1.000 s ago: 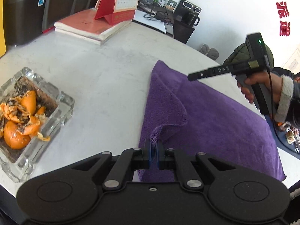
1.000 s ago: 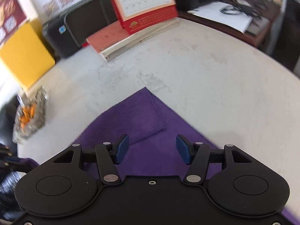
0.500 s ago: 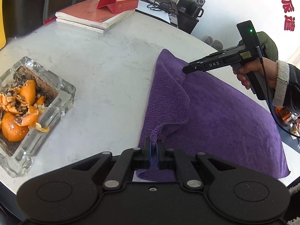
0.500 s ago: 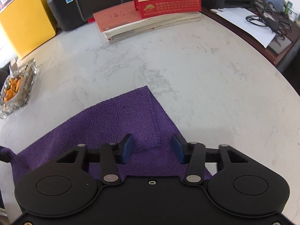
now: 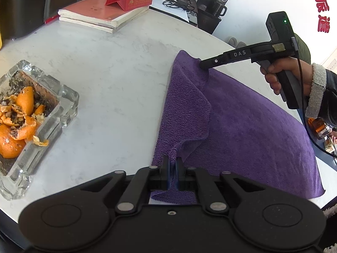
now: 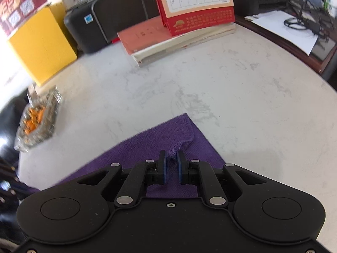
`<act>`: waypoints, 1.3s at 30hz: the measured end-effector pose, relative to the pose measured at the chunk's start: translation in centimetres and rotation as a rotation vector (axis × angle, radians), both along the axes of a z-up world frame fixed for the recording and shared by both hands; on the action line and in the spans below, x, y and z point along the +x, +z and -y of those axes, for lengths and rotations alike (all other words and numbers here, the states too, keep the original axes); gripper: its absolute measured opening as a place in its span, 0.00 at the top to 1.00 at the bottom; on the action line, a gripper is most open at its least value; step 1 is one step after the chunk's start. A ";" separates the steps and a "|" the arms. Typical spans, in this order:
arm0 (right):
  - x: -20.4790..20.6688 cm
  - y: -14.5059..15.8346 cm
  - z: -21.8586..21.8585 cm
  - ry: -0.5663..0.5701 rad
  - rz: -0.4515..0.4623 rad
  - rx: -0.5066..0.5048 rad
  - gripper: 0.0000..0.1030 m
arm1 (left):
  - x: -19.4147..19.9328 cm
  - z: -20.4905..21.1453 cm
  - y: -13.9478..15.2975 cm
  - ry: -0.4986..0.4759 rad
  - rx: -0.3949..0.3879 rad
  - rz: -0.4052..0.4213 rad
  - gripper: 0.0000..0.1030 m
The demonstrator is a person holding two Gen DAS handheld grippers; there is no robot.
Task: Fold towel
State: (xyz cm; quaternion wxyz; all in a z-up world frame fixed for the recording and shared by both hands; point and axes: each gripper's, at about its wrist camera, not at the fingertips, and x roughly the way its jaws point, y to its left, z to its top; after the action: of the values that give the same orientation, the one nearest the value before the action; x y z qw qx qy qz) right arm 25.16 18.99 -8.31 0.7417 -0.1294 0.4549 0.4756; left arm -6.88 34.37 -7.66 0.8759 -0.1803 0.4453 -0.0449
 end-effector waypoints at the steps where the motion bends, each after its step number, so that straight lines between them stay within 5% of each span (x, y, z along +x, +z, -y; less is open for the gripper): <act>1: 0.1 -0.1 0.1 -0.008 -0.011 0.006 0.90 | 0.0 0.0 0.0 -0.001 -0.001 0.000 0.96; 9: -0.4 -1.1 1.0 -0.087 -0.044 0.026 0.82 | 0.2 0.0 -0.2 -0.004 -0.005 -0.007 0.96; 25: 0.2 -1.9 1.2 -0.181 -0.060 0.060 0.82 | 0.5 0.7 0.0 -0.027 0.004 0.003 0.96; 31: 0.8 -1.9 1.4 -0.198 -0.067 0.090 0.93 | 0.2 1.3 0.2 -0.034 0.029 0.018 0.96; 39: 1.2 -0.4 2.8 -0.230 -0.083 0.163 0.93 | -0.1 2.4 0.9 -0.072 0.010 0.043 0.96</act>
State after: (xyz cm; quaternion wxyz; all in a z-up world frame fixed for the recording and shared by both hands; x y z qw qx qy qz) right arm 26.34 16.15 -8.73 0.7799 0.0037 0.4568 0.4278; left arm -7.02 31.94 -6.73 0.8840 -0.1587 0.4328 -0.0782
